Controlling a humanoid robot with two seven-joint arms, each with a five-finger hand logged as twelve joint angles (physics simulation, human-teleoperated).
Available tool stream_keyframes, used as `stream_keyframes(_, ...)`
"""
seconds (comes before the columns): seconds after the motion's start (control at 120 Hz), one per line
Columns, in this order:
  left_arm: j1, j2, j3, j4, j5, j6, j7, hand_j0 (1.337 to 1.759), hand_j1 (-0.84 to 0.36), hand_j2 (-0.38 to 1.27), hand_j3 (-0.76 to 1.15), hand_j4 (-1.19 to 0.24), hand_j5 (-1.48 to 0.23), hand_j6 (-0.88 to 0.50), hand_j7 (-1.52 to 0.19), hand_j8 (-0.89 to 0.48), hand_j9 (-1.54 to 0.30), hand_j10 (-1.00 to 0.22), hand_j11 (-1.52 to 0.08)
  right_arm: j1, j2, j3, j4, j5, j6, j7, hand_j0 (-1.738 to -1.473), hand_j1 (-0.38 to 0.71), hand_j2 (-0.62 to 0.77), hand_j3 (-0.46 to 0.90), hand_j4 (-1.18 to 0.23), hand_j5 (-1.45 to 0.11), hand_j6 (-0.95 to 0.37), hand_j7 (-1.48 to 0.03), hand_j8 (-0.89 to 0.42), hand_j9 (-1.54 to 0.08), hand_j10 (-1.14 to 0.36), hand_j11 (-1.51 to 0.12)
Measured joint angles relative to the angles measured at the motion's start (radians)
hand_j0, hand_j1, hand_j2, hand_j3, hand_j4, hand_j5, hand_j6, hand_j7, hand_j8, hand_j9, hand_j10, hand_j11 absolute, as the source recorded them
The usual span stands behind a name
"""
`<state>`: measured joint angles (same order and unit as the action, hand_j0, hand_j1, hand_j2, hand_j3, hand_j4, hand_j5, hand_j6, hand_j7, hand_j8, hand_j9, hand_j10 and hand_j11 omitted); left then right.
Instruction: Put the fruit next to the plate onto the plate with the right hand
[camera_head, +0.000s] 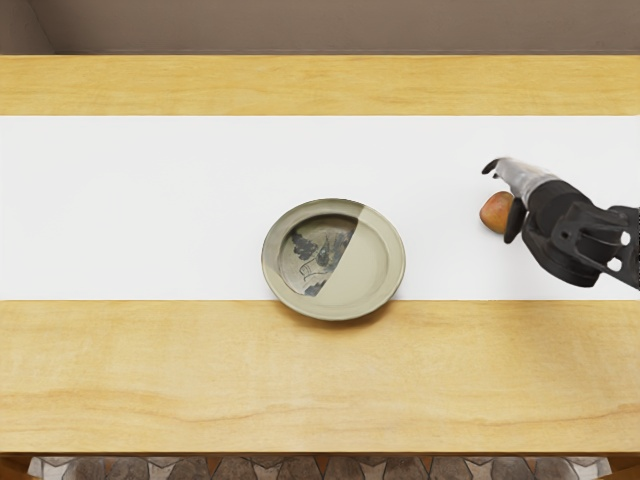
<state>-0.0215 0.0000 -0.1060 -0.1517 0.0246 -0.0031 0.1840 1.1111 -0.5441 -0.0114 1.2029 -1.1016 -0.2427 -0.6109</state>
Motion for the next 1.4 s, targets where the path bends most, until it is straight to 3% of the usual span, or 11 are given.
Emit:
stream_keyframes(0.35,0.0,0.0,0.0,0.0,0.0,0.0,0.0,1.658,0.35,0.0,0.0,0.0,0.0,0.0,0.0,0.0,0.0,0.0,0.0,-0.02,0.01,0.001,-0.007,0.011,-0.01,0.0,-1.658,0.13,-0.07,0.0,-0.41,-0.53,-0.41,-0.53,-0.41,-0.53,-0.41,-0.53)
stream_keyframes(0.475,0.0,0.0,0.0,0.0,0.0,0.0,0.0,1.658,0.35,0.0,0.0,0.0,0.0,0.0,0.0,0.0,0.0,0.0,0.0,-0.021,0.011,0.007,-0.007,0.023,-0.01,-0.001,-1.656,0.16,-0.01,0.0,-0.49,-0.63,-0.37,-0.63,-0.36,-0.64,-0.49,-0.64)
stream_keyframes(0.608,0.0,0.0,0.0,0.0,0.0,0.0,0.0,1.658,0.35,0.0,0.0,0.0,0.0,0.0,0.0,0.0,0.0,0.0,0.0,-0.024,0.011,0.01,-0.01,0.038,-0.011,0.0,-1.652,0.19,0.03,0.0,-0.6,-0.74,-0.34,-0.76,-0.33,-0.76,-0.47,-0.77)
stream_keyframes(0.775,0.0,0.0,0.0,0.0,0.0,0.0,0.0,1.658,0.35,0.0,0.0,0.0,0.0,0.0,0.0,0.0,0.0,0.0,0.0,-0.025,0.011,0.013,-0.023,0.058,-0.01,0.001,-1.648,0.18,0.1,0.0,-0.69,-0.87,-0.31,-0.88,-0.32,-0.89,-0.46,-0.91)
stream_keyframes(0.95,0.0,0.0,0.0,0.0,0.0,0.0,0.0,1.658,0.35,0.0,0.0,0.0,0.0,0.0,0.0,0.0,0.0,0.0,0.0,-0.004,0.028,0.022,-0.043,0.086,-0.008,0.0,-1.648,0.2,0.2,0.0,-0.65,-0.95,-0.26,-0.95,-0.28,-0.97,-0.44,-0.99)
stream_keyframes(1.4,0.0,0.0,0.0,0.0,0.0,0.0,0.0,1.658,0.35,0.0,0.0,0.0,0.0,0.0,0.0,0.0,0.0,0.0,0.0,0.141,0.207,0.04,-0.005,0.111,0.0,0.002,-1.651,0.13,0.15,0.0,-0.71,-1.03,-0.29,-0.99,-0.29,-1.04,-0.45,-1.06)
